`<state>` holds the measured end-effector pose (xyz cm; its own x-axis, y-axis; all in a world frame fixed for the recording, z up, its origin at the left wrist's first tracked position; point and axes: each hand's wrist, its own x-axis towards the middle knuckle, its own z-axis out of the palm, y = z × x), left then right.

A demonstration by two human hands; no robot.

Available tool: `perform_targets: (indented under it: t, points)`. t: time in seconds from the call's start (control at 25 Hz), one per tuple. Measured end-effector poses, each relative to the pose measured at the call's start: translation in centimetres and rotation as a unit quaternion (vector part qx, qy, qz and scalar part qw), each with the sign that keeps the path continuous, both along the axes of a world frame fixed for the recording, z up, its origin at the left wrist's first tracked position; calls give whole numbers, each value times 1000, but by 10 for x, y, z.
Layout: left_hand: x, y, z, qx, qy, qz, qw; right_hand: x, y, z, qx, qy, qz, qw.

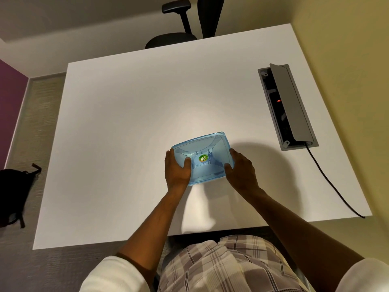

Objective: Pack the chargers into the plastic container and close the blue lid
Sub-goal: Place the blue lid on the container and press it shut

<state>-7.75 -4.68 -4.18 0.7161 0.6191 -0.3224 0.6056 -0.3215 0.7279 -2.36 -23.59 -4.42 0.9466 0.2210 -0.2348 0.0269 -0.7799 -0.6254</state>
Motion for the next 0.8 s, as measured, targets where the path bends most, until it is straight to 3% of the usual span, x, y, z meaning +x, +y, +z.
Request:
perform_targets:
  t: [0.32,0.56,0.68,0.8]
  points:
    - [-14,-3,-12,74,45,-65,994,-1,5,4,-45,-6,-1,999]
    - [-16,-3,-23,187,64,-169,966,-3,9,2,-73,-9,7,997]
    - [-16,-1,-32,265,78,-225,934,-4,9,1,-89,-18,26,996]
    - [-16,1,-37,270,81,-234,930,-5,9,1,-88,-20,42,995]
